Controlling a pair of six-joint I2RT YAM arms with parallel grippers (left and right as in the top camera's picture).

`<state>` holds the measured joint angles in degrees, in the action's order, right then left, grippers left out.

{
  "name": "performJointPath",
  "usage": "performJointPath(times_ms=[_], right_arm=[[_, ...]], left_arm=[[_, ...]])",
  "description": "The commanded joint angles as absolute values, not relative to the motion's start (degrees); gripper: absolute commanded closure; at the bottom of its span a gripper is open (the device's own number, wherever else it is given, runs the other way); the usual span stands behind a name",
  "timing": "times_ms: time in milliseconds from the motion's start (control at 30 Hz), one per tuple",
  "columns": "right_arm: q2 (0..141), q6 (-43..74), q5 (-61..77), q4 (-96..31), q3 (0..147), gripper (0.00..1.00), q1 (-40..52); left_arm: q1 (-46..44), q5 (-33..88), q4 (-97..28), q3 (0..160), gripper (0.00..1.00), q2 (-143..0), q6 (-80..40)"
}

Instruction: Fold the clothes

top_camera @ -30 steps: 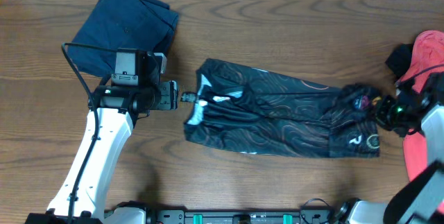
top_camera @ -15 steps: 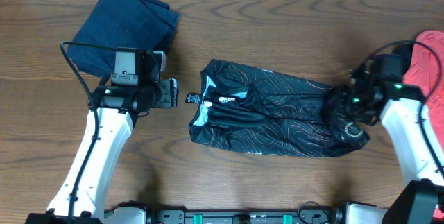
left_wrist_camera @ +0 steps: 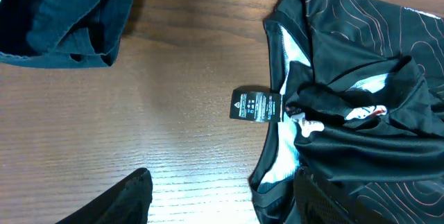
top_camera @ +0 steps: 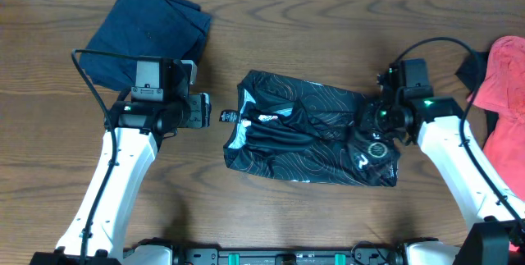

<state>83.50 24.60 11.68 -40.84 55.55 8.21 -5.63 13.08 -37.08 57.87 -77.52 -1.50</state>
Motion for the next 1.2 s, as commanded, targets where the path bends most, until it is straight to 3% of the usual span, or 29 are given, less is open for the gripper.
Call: performJointPath(times_ms=[0, 133, 233, 500, 800, 967, 1167], right_arm=[[83.26, 25.78, 11.92, -40.45, 56.23, 0.56, 9.69], [82.24, 22.55, 8.23, -41.67, 56.49, 0.57, 6.7], [81.14, 21.8, 6.68, -44.1, 56.66, 0.73, 1.23], [83.64, 17.96, 6.96, -49.76, 54.08, 0.88, -10.07], [89.82, 17.87, 18.0, -39.35, 44.99, 0.94, -6.7], [88.82, 10.5, 34.72, -40.97, 44.88, 0.99, -2.09], [84.07, 3.88, 40.42, -42.41, 45.23, 0.98, 0.67]], left_arm=[[-5.43, 12.6, -37.08, 57.98, 0.33, -77.82, -1.78], [-5.43, 12.58, -37.52, 57.98, 0.32, -77.82, -1.78], [-5.43, 12.58, -38.06, 57.98, 0.32, -77.82, -1.78], [-5.43, 12.58, -38.09, 57.98, 0.32, -77.82, -1.78], [-5.43, 12.6, -38.13, 57.98, 0.32, -77.82, -1.78], [-5.43, 12.58, -38.11, 57.98, 0.32, -77.82, -1.78], [-5.43, 12.58, -38.11, 57.98, 0.33, -77.82, -1.78]])
